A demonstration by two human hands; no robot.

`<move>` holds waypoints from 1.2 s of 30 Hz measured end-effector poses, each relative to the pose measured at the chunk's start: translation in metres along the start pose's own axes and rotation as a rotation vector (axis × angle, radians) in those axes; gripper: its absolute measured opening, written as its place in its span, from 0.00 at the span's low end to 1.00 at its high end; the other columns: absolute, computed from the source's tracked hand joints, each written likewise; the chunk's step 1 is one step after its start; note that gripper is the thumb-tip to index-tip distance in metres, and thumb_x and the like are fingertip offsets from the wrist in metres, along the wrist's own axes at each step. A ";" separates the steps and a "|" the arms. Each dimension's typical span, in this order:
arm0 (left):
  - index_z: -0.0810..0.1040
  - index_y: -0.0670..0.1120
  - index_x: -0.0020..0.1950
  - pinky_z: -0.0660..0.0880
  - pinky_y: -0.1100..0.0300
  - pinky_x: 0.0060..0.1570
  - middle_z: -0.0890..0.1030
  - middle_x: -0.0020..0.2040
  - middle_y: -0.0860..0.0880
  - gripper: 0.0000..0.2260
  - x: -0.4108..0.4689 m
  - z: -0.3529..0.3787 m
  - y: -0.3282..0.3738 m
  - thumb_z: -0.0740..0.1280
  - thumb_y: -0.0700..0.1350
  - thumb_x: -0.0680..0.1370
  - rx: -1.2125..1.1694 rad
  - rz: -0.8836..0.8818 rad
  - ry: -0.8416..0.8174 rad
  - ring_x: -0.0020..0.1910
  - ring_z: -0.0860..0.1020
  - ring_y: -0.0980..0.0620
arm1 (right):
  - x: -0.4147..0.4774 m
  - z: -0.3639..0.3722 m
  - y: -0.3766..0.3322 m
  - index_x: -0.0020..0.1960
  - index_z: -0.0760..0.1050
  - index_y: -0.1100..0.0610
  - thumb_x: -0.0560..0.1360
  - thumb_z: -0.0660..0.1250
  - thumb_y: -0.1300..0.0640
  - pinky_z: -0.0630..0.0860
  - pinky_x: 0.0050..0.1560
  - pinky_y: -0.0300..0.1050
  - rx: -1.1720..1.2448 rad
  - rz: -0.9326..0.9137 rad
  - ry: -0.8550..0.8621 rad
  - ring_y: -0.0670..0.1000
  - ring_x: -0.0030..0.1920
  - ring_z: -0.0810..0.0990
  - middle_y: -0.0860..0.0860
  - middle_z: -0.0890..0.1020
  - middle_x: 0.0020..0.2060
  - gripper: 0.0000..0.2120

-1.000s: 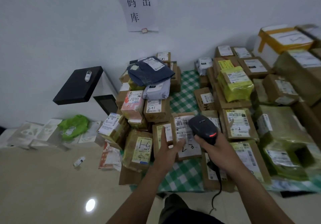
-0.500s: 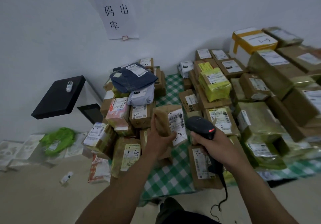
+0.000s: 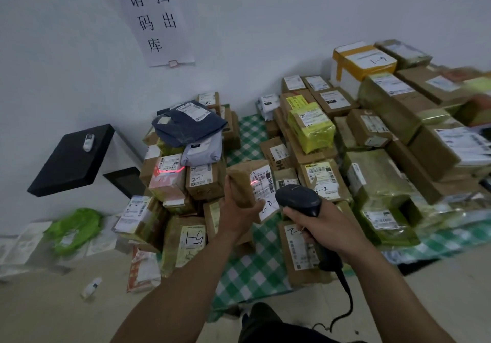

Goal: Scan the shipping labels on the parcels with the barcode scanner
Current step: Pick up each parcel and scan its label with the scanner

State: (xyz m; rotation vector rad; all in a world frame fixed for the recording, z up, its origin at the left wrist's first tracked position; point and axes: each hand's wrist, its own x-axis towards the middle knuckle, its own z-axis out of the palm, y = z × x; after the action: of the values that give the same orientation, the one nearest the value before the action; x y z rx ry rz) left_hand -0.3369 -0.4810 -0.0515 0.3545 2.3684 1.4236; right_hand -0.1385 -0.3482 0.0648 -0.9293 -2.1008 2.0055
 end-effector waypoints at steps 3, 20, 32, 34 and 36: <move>0.45 0.75 0.78 0.80 0.40 0.60 0.72 0.73 0.47 0.62 0.008 0.003 -0.009 0.80 0.73 0.54 0.009 -0.005 -0.005 0.68 0.77 0.47 | -0.002 -0.001 -0.002 0.58 0.78 0.41 0.78 0.74 0.46 0.77 0.34 0.35 -0.006 -0.004 0.014 0.41 0.31 0.79 0.45 0.83 0.32 0.10; 0.53 0.68 0.81 0.82 0.46 0.59 0.79 0.70 0.54 0.50 0.032 0.024 0.026 0.80 0.60 0.67 -0.206 -0.098 -0.194 0.62 0.82 0.52 | 0.025 -0.009 -0.005 0.59 0.80 0.51 0.80 0.72 0.51 0.76 0.35 0.42 0.175 0.031 0.069 0.47 0.32 0.78 0.47 0.85 0.34 0.10; 0.78 0.59 0.64 0.79 0.42 0.61 0.86 0.57 0.53 0.14 0.178 0.054 0.062 0.72 0.56 0.79 -0.332 -0.364 -0.457 0.56 0.84 0.48 | 0.111 0.001 -0.032 0.54 0.82 0.58 0.81 0.71 0.53 0.74 0.31 0.39 0.225 0.203 0.189 0.48 0.31 0.76 0.54 0.84 0.39 0.09; 0.79 0.59 0.60 0.77 0.41 0.62 0.86 0.54 0.55 0.09 0.196 0.065 0.066 0.71 0.56 0.80 -0.336 -0.403 -0.487 0.55 0.84 0.49 | 0.121 0.003 -0.033 0.55 0.82 0.56 0.81 0.71 0.53 0.74 0.31 0.37 0.200 0.211 0.207 0.46 0.31 0.77 0.51 0.85 0.38 0.08; 0.78 0.59 0.60 0.79 0.47 0.55 0.86 0.55 0.54 0.09 0.208 0.078 0.067 0.69 0.58 0.81 -0.345 -0.437 -0.515 0.53 0.84 0.51 | 0.130 0.003 -0.032 0.56 0.82 0.55 0.81 0.71 0.53 0.75 0.32 0.37 0.191 0.225 0.225 0.46 0.33 0.78 0.51 0.86 0.38 0.08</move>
State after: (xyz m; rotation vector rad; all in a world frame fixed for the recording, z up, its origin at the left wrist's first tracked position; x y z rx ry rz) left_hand -0.4908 -0.3074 -0.0611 0.0834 1.6305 1.3014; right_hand -0.2566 -0.2874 0.0510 -1.3333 -1.7214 2.0427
